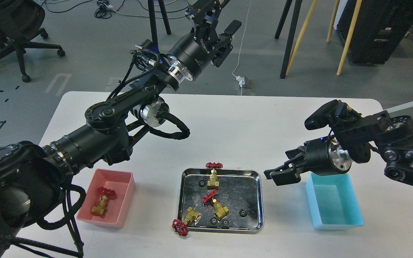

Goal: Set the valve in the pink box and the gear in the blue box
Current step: 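Move the right gripper down over the metal tray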

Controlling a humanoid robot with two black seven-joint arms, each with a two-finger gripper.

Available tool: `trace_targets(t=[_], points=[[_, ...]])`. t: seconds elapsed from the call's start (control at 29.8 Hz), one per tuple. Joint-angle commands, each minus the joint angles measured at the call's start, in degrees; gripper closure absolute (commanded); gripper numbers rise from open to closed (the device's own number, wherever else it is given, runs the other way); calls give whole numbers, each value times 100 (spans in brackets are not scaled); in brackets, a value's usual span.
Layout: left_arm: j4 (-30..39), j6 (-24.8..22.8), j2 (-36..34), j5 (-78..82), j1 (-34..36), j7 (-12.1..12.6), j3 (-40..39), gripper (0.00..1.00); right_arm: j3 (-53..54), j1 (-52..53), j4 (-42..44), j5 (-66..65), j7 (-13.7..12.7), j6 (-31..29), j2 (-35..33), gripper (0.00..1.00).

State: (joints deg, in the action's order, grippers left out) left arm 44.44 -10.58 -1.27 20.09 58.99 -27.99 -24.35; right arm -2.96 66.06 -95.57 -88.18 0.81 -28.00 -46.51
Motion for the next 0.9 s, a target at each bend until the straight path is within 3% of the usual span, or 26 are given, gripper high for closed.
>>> trace_targets(t=[0.0,0.2,0.54,0.87], points=[[-76,-6,74,179,-10,-1,61,26,-196,-32,-14,-129,-142,0,133,21],[-40,-6,109,224,69,-1,457,24,-696,-14,-14,-190,-371,0,686,33],[-40,-6,109,224,61,-1,448,23,-926,-322,548,-349,-538,0,1724,36],[-40,-6,109,224,60,-1,448,21,-926,-331,1085,-419,-573,0,2304,46]])
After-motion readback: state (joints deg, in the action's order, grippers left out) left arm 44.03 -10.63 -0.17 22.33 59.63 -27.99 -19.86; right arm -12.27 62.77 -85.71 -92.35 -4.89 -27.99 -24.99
